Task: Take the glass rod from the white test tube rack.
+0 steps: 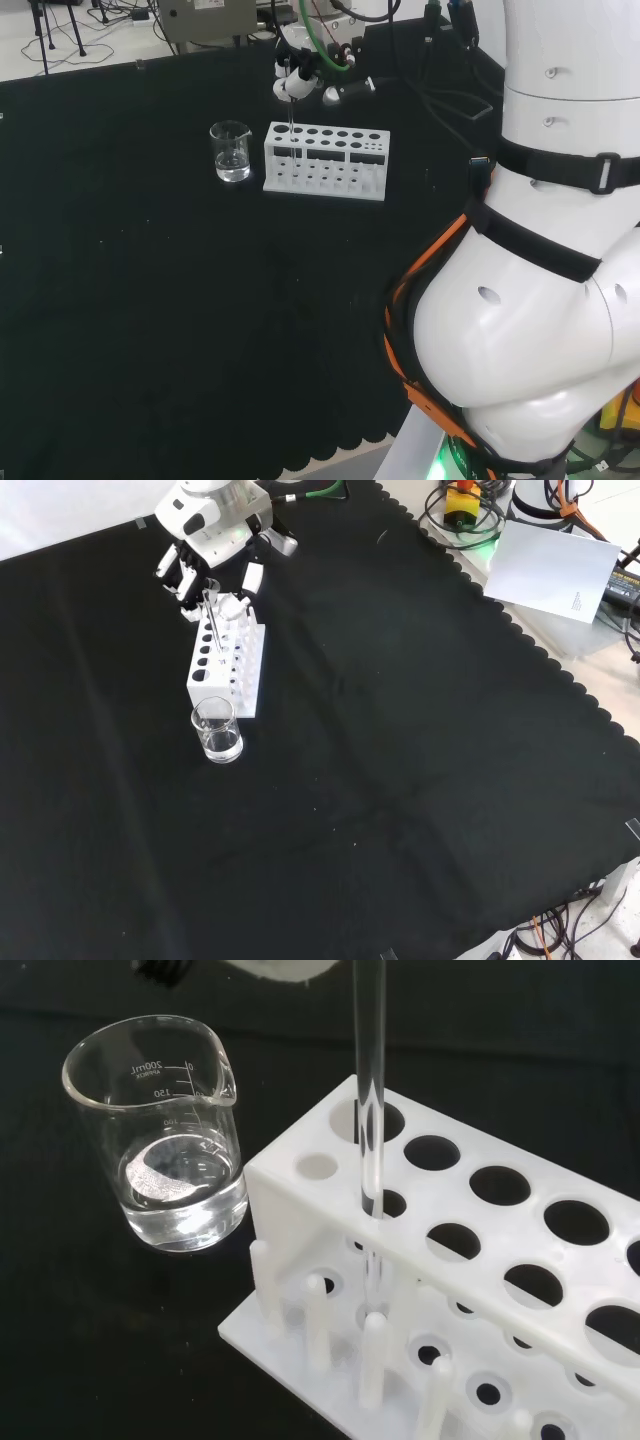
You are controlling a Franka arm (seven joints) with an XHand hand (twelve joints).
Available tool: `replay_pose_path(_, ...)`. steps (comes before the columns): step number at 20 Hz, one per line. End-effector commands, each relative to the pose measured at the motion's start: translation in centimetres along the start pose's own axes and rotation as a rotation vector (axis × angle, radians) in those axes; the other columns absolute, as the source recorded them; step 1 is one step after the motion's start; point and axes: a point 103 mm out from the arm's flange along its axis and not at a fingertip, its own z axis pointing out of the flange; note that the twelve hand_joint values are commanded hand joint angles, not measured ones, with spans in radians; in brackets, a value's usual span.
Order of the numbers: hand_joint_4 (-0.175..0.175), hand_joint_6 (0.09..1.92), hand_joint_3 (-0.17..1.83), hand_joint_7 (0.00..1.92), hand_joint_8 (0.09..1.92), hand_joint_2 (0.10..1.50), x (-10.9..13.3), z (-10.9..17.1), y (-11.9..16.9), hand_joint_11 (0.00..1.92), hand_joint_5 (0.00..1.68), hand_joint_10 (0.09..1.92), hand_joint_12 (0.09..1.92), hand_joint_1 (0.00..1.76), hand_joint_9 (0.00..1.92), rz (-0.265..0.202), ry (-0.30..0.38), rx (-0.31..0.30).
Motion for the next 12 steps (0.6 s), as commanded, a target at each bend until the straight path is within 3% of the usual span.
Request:
replay_pose_path(1,-0.175,0.87,0.62,1.18,1.02,0.82,-0.1,-0.3,0.0,0.50,0.71,1.04,1.38,0.95,1.38,0.007,-0.002,-0.011)
replay_pose_path(12,-0.175,0.85,0.67,1.24,0.98,0.80,0.6,-1.5,0.3,0.64,0.80,0.99,1.33,1.01,1.47,-0.001,-0.006,-0.040)
